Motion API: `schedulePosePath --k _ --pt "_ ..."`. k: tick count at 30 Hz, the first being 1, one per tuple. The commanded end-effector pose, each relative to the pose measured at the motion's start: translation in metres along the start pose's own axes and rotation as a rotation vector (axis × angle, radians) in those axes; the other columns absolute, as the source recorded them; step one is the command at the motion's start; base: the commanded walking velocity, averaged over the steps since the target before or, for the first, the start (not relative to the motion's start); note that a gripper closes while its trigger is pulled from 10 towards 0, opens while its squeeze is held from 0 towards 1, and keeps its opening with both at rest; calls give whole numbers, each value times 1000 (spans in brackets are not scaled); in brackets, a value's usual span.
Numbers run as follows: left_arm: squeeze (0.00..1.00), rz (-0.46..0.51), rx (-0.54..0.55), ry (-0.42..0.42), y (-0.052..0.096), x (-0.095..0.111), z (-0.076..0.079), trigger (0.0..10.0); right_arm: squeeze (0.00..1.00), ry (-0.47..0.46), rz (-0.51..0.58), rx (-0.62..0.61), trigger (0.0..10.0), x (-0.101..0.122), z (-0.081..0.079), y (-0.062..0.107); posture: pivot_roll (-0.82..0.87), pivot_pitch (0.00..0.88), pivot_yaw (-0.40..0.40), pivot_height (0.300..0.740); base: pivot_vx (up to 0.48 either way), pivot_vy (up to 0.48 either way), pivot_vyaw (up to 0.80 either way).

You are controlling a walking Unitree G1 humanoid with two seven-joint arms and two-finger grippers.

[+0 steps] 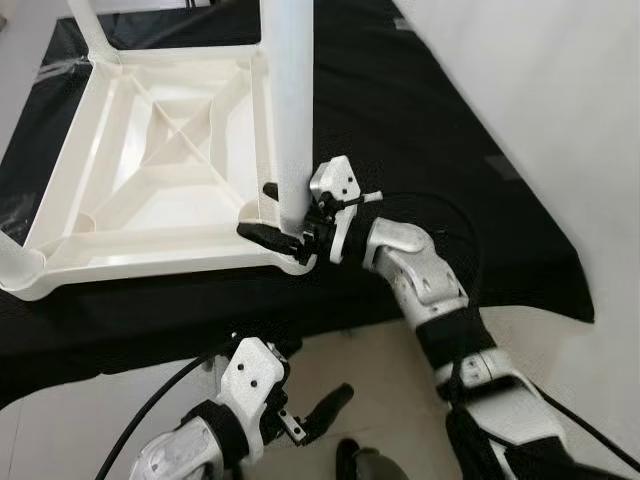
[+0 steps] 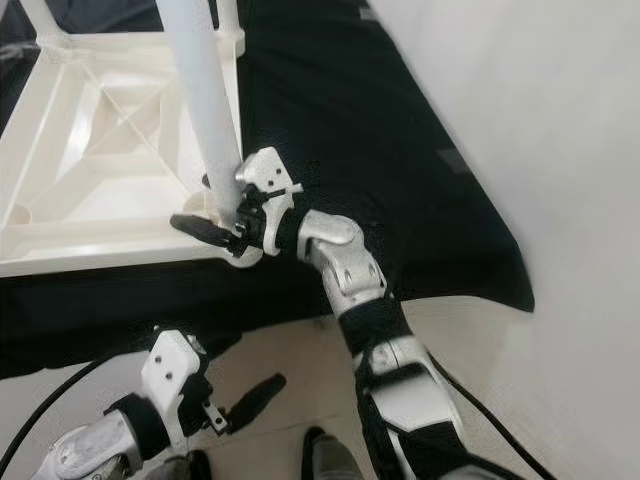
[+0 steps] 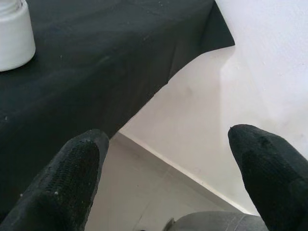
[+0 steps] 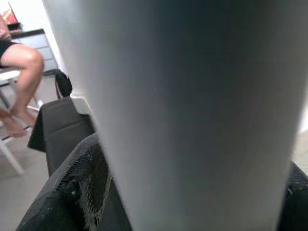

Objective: Building children table

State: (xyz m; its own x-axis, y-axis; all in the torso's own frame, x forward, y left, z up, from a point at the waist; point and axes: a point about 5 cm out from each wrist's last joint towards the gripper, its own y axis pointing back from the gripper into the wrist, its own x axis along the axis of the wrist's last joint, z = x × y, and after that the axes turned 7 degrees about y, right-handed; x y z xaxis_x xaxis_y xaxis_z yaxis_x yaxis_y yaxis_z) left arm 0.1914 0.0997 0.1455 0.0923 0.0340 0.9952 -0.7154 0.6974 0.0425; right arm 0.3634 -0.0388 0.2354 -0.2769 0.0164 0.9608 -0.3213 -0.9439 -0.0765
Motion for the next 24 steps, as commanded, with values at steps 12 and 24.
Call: schedulePosePath --k 12,24 --pt "0 -6 2 -3 -1 -6 0 10000 0 -74 7 159 0 2 13 2 103 218 -80 740 0 0 0" --pt "0 3 1 4 2 -6 1 10000 0 -87 -405 -737 0 -73 5 45 53 239 -111 740 0 0 0"
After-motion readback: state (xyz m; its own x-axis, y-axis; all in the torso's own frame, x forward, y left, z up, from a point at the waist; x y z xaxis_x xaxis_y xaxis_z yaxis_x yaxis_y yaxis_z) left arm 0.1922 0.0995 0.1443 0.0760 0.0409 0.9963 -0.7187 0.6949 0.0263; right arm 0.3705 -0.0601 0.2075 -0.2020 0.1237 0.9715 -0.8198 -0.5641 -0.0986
